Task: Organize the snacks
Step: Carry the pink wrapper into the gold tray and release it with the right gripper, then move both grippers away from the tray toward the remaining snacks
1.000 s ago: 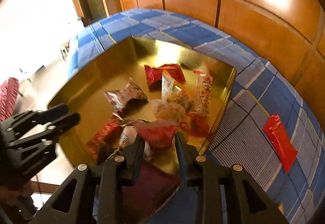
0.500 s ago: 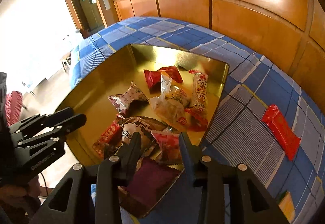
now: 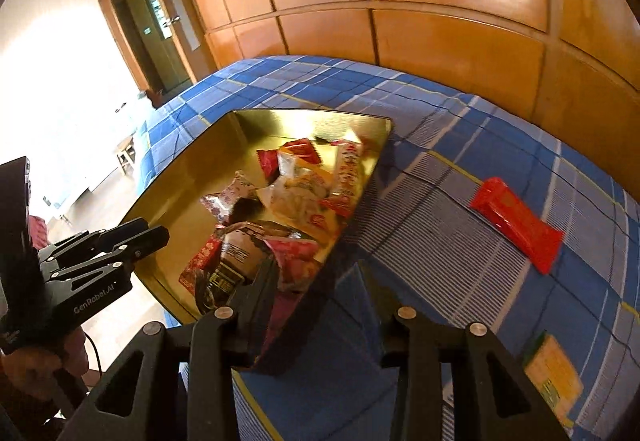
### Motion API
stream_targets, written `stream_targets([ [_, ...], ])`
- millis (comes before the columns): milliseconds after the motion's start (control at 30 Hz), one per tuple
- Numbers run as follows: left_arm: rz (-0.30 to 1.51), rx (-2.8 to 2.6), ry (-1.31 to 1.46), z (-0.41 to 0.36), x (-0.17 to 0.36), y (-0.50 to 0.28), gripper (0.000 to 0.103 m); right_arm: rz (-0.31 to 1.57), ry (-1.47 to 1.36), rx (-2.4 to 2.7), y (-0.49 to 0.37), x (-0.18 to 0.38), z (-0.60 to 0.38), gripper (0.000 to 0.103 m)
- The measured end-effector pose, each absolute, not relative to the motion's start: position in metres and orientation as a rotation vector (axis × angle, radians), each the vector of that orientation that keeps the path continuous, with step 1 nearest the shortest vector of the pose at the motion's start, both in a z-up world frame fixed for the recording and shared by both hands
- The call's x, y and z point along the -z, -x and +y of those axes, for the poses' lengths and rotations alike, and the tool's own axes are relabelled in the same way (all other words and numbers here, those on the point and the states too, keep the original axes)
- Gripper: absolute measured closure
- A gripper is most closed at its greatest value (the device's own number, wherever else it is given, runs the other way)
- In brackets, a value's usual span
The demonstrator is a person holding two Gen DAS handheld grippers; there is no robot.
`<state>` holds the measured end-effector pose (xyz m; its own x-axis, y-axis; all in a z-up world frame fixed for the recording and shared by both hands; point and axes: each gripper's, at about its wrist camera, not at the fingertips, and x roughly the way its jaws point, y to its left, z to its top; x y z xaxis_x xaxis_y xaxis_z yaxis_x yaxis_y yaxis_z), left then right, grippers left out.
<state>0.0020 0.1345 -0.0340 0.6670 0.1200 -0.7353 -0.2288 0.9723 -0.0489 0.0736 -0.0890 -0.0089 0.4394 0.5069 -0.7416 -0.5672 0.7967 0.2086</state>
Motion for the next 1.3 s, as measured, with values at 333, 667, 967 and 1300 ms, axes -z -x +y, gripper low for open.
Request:
stream_targets([
  [333, 0.823, -0.167, 0.110, 0.120, 0.033, -0.002, 0.069, 0.922, 0.012, -0.601, -0.070, 0.021, -0.129, 0.063],
  [667, 0.827, -0.139, 0.086, 0.108, 0.033, -0.002, 0.069, 0.958, -0.013, -0.532, -0.066, 0.037, -0.168, 0.060],
  [967, 0.829, -0.099, 0.062, 0.096, 0.033, -0.002, 0.069, 0.988, 0.017, -0.477, -0.064, 0.045, -0.201, 0.048],
  [1300, 0.827, -0.060, 0.054, 0.087, 0.033, -0.001, 0.069, 1.011, 0.084, -0.375, -0.065, 0.040, -0.254, 0.042],
])
